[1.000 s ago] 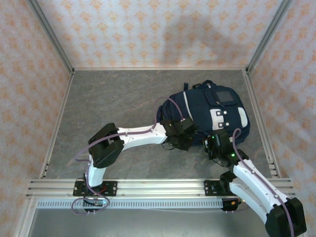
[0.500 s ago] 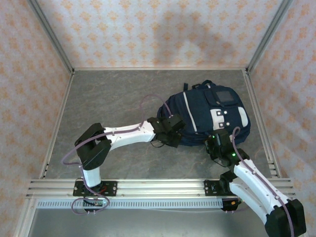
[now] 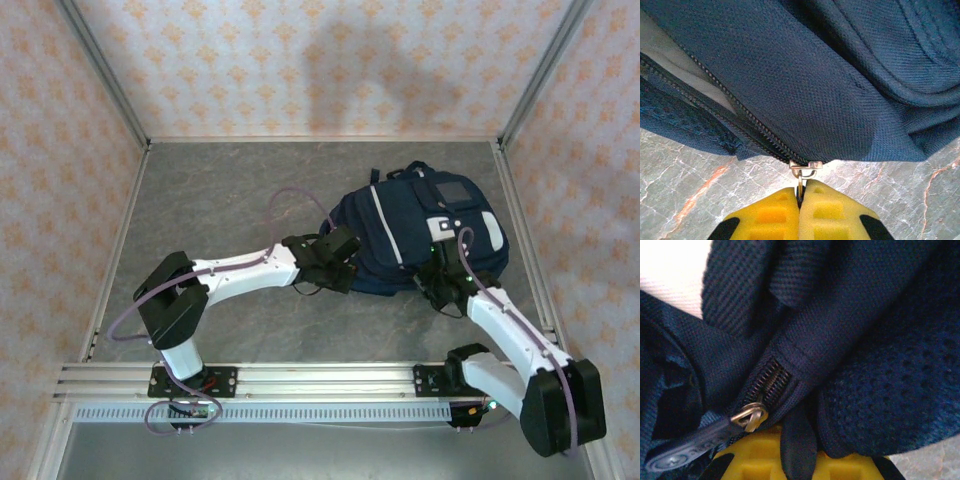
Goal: Pack the student bag
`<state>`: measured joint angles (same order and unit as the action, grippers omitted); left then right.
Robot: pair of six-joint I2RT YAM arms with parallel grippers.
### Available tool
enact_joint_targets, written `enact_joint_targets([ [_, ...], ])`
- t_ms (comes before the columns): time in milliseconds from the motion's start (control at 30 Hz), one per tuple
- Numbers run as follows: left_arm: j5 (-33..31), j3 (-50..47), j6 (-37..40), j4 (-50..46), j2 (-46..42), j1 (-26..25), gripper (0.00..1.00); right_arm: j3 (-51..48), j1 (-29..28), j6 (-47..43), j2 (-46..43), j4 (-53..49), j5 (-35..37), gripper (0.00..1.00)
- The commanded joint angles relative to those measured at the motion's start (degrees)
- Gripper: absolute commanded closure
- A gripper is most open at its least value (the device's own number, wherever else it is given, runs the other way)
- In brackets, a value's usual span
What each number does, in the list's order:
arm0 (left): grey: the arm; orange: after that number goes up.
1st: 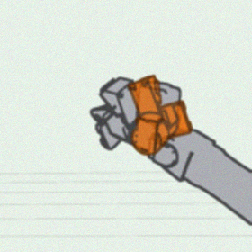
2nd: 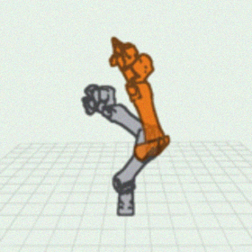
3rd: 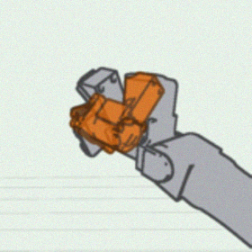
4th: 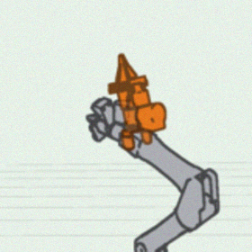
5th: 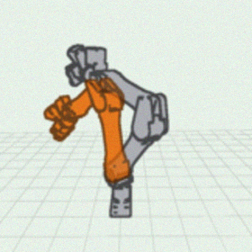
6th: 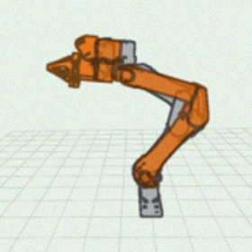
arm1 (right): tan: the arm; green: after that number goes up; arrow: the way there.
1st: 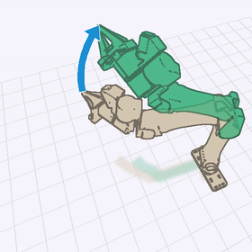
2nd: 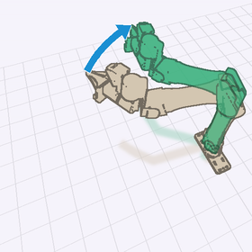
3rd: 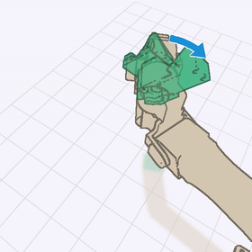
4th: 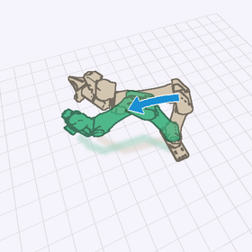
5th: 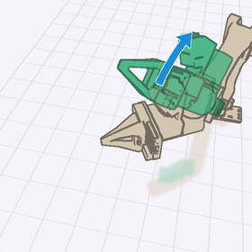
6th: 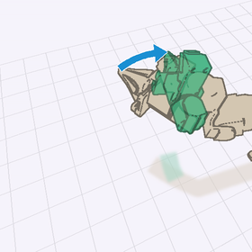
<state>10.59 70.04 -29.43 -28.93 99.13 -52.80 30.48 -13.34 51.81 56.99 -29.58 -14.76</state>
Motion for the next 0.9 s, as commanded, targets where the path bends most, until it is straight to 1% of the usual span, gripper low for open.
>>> enact_joint_targets([
  [0,0.6,2.5,-0.9,-1.9,2.2,-2.0,1.00,4.7,2.5,-7.4,3.1,5.9,-0.4,0.96],
  [133,2.5,7.2,-0.9,-1.4,5.1,-4.2,1.00,11.0,3.8,-8.7,8.8,3.0,-1.3,0.86],
  [200,3.7,9.6,-2.3,-1.0,6.8,-5.3,1.00,12.4,4.4,-9.1,9.2,2.0,-1.4,0.80],
  [267,4.7,12.0,-2.9,-1.0,8.4,-6.6,1.00,13.0,4.6,-9.0,8.1,0.3,-1.1,0.70],
  [333,5.8,14.0,-3.3,-0.6,9.7,-7.6,1.00,14.0,4.5,-7.9,6.1,-3.2,-1.1,0.59],
  [367,6.1,14.5,-3.5,-0.4,10.0,-8.0,1.00,14.0,4.5,-6.9,4.8,-4.7,-1.1,0.56],
  [467,7.1,15.3,-3.7,0.2,10.0,-8.4,1.00,12.0,4.4,0.1,-1.6,-10.2,-1.3,0.52],
  [567,7.5,15.2,-3.2,0.2,10.0,-8.4,1.00,8.5,4.0,6.4,-9.2,-11.9,-2.6,0.48],
  [633,8.0,15.0,-3.1,0.3,10.0,-8.4,1.00,5.1,3.9,11.4,-14.9,-10.6,-4.1,0.46],
  [733,8.8,14.6,-3.4,0.9,10.0,-8.4,1.00,0.2,3.1,18.9,-20.6,-6.9,-6.6,0.44],
  [800,9.1,14.6,-3.4,1.2,10.0,-8.4,1.00,-1.9,2.2,22.7,-21.9,-4.8,-7.4,0.43],
  [867,9.4,14.8,-3.4,1.1,9.9,-8.4,1.00,-3.1,0.2,24.9,-22.3,-3.0,-6.6,0.43],
])
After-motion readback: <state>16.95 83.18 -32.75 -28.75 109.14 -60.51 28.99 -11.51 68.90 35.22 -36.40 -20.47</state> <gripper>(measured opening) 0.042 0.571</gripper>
